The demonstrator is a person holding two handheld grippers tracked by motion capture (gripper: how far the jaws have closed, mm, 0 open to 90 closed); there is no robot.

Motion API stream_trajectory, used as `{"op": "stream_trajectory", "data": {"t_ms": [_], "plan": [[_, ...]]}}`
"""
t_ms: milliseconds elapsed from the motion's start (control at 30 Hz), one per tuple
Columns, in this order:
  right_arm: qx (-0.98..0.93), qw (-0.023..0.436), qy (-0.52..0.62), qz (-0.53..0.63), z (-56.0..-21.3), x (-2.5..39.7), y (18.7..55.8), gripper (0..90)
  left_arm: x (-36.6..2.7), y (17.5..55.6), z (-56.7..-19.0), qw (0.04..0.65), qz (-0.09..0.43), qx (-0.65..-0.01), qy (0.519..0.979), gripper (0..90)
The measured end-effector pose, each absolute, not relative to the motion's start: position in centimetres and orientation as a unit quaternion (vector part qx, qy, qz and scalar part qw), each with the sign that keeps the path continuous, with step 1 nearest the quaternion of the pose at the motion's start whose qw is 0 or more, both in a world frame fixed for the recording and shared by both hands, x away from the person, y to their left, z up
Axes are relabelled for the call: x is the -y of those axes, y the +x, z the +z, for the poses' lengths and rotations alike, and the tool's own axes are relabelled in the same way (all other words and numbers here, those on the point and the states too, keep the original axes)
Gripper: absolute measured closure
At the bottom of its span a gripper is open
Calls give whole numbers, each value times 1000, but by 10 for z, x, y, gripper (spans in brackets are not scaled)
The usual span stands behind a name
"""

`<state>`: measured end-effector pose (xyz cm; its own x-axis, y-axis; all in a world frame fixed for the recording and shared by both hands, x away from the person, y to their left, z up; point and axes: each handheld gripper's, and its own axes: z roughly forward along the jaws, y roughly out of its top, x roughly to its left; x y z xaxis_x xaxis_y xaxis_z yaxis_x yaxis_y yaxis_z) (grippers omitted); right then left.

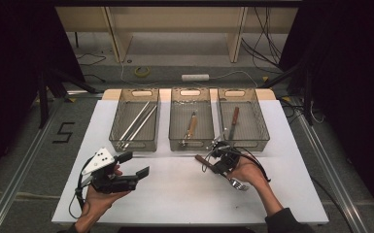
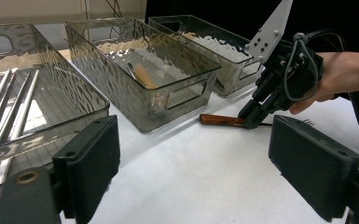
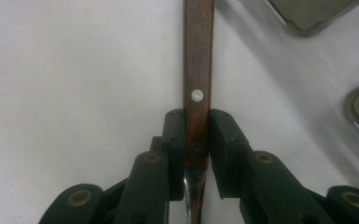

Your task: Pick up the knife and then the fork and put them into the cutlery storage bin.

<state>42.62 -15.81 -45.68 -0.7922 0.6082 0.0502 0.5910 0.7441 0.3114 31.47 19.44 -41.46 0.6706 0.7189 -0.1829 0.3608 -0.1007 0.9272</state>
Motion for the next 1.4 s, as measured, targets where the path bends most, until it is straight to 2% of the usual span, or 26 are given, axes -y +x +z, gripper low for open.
{"op": "stream_trajectory", "data": {"t_ms": [1400], "plan": [[-920,43,327,210,-442,174,425,777,-194,315,-414,557,161,-373,724,159]]}}
